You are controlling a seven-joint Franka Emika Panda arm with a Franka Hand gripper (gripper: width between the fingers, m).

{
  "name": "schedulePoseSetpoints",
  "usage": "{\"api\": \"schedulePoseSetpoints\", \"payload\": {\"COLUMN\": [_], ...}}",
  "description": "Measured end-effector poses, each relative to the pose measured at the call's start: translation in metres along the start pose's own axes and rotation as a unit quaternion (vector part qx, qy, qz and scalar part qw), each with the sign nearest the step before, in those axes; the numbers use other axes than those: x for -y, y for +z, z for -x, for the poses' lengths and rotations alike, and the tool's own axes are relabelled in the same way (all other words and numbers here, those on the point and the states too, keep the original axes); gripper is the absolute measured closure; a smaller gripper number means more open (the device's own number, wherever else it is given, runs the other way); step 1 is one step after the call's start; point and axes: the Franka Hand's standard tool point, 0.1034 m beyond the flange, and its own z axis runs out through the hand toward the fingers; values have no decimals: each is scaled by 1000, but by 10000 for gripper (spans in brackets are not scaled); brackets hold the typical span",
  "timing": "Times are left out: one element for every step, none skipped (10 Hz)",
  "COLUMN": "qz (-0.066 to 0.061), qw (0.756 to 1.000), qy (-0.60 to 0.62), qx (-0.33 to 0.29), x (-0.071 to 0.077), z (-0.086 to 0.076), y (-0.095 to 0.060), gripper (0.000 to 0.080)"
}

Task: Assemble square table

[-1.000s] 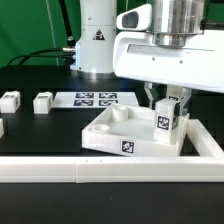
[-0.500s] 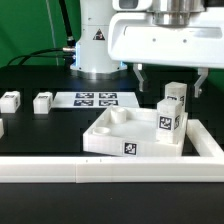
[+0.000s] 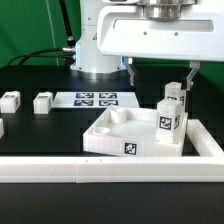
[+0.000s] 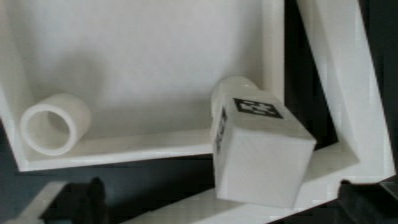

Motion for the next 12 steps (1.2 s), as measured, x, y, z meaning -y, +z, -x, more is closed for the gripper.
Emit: {"api": "schedulePoseSetpoints", "payload": {"qz": [0,0,2,4,6,8,9,9,9,8,6,11], "qw": [1000,999,997,997,997,997,997,997,997,997,997,997], "qy": [-25,-50,-72,-82,-78,-71,-72,-72,-72,-72,-70,-74], "qx": [0,-2,-1,-4,-2,-1,-2,-2,-2,-2,-9,-17], "x": [-6,-20,-39,-58,-69,-77,-77,-76,-77,-78,-88,-103], "z": [-1,-5,-10,-13,-12,-11,-12,-12,-12,-12,-10,-2], "y": [0,0,2,6,11,14,14,14,15,15,21,30], "gripper": [151,151,151,151,151,151,151,151,151,151,151,151]}}
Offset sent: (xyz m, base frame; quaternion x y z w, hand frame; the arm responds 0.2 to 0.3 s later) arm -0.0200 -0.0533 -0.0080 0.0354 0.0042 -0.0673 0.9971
